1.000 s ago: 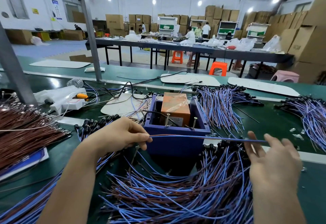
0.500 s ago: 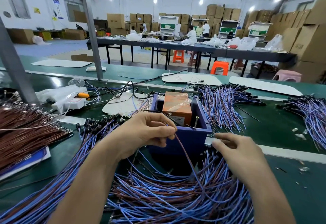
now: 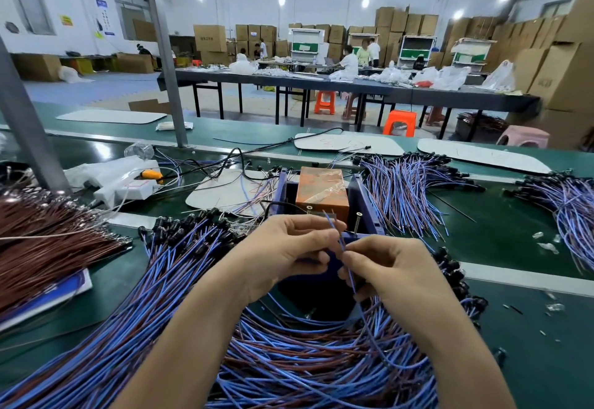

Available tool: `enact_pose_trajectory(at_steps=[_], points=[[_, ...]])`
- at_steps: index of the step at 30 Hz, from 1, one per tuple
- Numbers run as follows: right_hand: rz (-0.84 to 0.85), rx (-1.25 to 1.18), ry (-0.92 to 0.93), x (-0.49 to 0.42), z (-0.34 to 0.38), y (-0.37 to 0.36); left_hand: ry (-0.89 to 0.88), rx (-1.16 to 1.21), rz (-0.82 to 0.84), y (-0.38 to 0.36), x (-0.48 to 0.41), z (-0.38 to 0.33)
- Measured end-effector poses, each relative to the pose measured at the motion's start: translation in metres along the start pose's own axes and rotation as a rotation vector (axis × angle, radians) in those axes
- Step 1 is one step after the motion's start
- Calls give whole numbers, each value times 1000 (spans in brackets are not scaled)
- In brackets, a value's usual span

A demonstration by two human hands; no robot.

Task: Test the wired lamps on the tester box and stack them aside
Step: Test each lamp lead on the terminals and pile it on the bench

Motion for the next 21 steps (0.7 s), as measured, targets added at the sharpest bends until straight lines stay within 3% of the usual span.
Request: enact_pose_trajectory(at_steps=[4, 11, 15, 21], points=[[-12, -11, -31, -2, -1, -3, -13, -71, -21, -2, -3, 6], [-203, 10, -175, -7, -19, 6, 1, -53, -155, 16, -12, 13], [-191, 107, -227, -8, -27, 7, 39, -92, -248, 31, -18, 22], [-134, 209, -212, -8, -23, 1, 91, -167, -254, 39, -21, 25]])
Point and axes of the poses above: each hand's wrist, its own x-axis away from the middle knuckle, its own y-axis out of the back of the hand, z = x × y, the point moved 4 cm from there along -x, towards the middle knuckle, and after that the axes turned 14 degrees about x, right-handed, at the moved point
